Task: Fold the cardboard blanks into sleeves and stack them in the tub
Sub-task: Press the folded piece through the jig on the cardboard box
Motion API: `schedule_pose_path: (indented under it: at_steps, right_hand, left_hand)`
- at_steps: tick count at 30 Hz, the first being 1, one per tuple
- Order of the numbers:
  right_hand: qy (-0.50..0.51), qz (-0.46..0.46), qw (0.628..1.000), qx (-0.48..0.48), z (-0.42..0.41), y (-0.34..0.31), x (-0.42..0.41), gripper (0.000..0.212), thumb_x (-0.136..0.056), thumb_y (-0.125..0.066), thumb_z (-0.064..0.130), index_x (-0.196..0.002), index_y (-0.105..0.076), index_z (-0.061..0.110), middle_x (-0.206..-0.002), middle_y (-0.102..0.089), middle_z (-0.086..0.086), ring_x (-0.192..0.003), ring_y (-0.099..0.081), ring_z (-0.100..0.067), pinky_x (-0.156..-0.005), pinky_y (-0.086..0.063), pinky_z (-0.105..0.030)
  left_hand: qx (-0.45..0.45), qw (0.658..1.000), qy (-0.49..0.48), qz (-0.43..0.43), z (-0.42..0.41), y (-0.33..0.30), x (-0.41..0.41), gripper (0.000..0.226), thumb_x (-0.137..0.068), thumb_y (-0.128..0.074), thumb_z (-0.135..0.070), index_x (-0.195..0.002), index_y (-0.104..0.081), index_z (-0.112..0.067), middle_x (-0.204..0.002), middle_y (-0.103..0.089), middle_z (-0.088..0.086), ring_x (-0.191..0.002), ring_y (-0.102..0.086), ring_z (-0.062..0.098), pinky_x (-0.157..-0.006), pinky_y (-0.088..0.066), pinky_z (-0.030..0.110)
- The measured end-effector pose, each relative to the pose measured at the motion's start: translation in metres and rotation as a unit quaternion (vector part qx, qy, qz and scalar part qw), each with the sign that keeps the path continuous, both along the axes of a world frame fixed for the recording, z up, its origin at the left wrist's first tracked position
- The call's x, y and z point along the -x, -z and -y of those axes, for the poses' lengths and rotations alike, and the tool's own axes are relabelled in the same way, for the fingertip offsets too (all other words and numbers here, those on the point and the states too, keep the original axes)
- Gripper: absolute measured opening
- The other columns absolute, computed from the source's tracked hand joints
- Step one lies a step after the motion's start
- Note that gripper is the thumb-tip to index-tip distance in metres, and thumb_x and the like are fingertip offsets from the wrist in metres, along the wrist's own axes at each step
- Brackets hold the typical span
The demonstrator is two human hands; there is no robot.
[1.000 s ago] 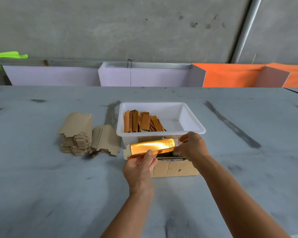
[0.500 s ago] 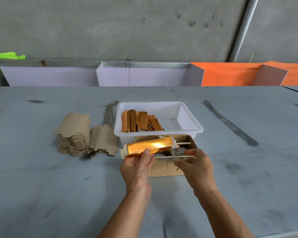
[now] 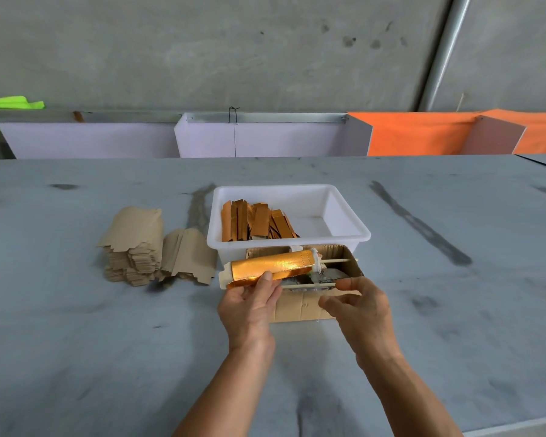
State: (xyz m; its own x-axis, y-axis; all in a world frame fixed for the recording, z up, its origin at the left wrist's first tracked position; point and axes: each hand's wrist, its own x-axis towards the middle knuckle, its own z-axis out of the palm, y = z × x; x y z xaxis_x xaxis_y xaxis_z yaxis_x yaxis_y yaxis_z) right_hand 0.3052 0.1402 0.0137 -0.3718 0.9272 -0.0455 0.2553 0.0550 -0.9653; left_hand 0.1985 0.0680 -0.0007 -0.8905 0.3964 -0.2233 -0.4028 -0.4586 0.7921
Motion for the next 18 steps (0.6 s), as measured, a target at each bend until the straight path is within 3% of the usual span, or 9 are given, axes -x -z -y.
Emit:
schedule_pose_path:
  at_steps: [6, 12, 18]
  right_hand:
    - [-0.024, 0.023, 0.998, -0.044, -0.001, 0.018, -0.005, 0.018, -0.080, -0.071, 0.007, -0.078, -0.059, 0.020, -0.068, -0.068, 0.000, -0.059, -0.059, -0.011, -0.049, -0.038, -0.017]
    - [-0.046, 0.014, 0.994, -0.096, -0.003, 0.039, -0.006, 0.022, -0.078, -0.069, -0.002, -0.069, -0.060, 0.015, -0.067, -0.062, 0.003, -0.066, -0.058, -0.013, -0.059, -0.042, -0.015]
    - [-0.072, -0.144, 0.986, -0.036, 0.008, 0.030, -0.014, 0.021, -0.078, -0.070, -0.004, -0.065, -0.061, 0.010, -0.058, -0.058, 0.004, -0.058, -0.051, -0.005, -0.059, -0.042, -0.017]
  left_hand:
    - [0.019, 1.000, -0.002, 0.000, 0.000, -0.001, 0.000, 0.016, -0.080, -0.068, 0.001, -0.096, -0.065, 0.000, -0.094, -0.071, 0.020, -0.080, -0.072, 0.025, -0.065, -0.059, 0.025]
    - [0.026, 0.999, -0.002, -0.025, 0.004, -0.003, -0.001, 0.010, -0.081, -0.069, 0.002, -0.090, -0.066, 0.002, -0.084, -0.072, 0.017, -0.073, -0.072, 0.025, -0.063, -0.059, 0.026]
    - [0.008, 0.999, -0.019, -0.046, 0.010, -0.010, -0.002, 0.010, -0.079, -0.068, 0.004, -0.085, -0.065, -0.003, -0.073, -0.073, 0.006, -0.067, -0.072, 0.020, -0.057, -0.056, 0.022]
